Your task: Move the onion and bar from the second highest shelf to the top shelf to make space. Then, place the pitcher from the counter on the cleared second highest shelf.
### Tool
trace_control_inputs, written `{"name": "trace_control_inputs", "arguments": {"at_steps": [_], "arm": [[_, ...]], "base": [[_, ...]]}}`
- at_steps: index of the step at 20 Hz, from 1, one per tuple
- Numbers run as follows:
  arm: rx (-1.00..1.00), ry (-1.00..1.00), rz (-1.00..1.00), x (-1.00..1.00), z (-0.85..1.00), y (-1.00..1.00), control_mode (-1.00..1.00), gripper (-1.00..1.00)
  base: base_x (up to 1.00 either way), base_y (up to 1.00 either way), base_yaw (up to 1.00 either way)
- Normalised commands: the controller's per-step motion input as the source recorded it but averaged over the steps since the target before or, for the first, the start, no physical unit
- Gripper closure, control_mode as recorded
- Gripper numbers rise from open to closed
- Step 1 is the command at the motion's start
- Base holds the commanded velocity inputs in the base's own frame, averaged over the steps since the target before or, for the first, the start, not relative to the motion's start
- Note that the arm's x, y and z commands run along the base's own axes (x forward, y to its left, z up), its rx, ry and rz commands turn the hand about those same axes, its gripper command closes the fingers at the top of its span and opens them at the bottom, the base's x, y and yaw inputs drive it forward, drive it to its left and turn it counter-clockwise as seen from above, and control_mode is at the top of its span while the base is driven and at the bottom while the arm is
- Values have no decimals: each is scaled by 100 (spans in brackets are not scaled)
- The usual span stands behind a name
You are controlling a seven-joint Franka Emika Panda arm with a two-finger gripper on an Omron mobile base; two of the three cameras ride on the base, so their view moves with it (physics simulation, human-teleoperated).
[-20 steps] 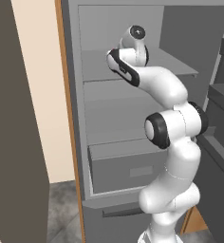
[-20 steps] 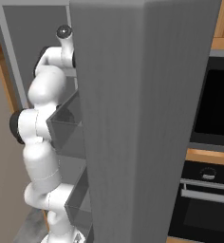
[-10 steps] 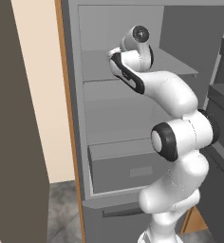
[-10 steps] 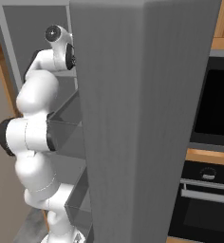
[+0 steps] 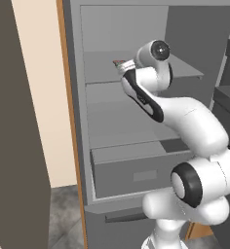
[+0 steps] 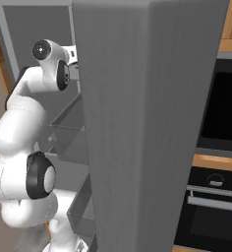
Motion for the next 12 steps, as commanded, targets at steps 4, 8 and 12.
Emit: {"name": "trace_control_inputs", "arguments": {"at_steps": [4,8,12], "arm": [[18,4,-6,-100,0,-18,-100,-100],[21,3,-5,-100,0,-19,-100,-100],[21,1,-6,-100,0,-15,-100,-100]], "base": [[0,0,0],[0,0,0],[0,0,0]]}}
